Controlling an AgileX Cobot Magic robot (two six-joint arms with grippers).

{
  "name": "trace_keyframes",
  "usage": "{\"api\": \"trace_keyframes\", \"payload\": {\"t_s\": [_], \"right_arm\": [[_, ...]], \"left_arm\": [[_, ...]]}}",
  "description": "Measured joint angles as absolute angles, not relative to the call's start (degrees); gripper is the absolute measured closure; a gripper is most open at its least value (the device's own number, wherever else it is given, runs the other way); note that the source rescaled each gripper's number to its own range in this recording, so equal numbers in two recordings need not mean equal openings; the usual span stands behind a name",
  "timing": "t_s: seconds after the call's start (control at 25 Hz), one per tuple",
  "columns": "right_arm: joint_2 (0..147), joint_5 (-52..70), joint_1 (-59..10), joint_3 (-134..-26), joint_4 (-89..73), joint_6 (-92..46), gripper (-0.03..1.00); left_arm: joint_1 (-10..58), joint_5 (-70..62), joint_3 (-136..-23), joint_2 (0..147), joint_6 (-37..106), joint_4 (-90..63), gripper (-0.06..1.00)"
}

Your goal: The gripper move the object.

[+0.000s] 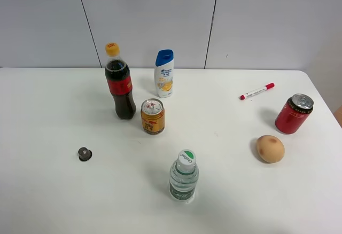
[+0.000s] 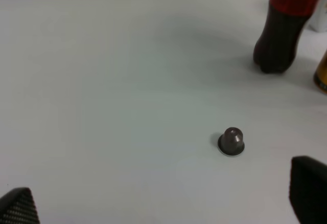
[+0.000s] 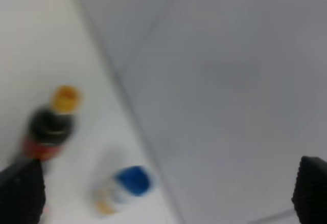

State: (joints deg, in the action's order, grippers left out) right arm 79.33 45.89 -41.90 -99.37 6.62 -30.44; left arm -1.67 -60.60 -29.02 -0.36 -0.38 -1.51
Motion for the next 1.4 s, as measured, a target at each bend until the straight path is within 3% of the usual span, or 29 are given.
{"api": "trace_keyframes", "payload": {"t_s": [0.2,0.32,0.52,0.72,0.88,1.4], "right_arm": [[66.0,47.4,-40.7,-99.0,6.4,-23.5,-0.03],[57.5,47.1,-33.7,-94.2,2.3,-22.0,-0.03],[43.3,47.5,-15.4,-74.9,0.8,-21.2,-0.03],[27.6,49.1,-6.1,-50.2,-2.1,-14.8,-0.03],[16.6,52.6,-0.3,-38.4,-3.7,-11.2,-0.03],[0.4,61.0,4.1,-28.5,-3.2,-10.4,-0.03]], "left_arm": [[-1.7,-60.6,-29.0,-0.4,-0.4,-1.5,-0.06],[-1.7,-60.6,-29.0,-0.4,-0.4,-1.5,-0.06],[-1.7,-60.6,-29.0,-0.4,-0.4,-1.5,-0.06],[-1.7,-60.6,-29.0,-0.4,-0.4,-1.5,-0.06],[-1.7,-60.6,-29.0,-0.4,-0.4,-1.5,-0.06],[-1.7,-60.6,-29.0,-0.4,-0.4,-1.5,-0.06]]}}
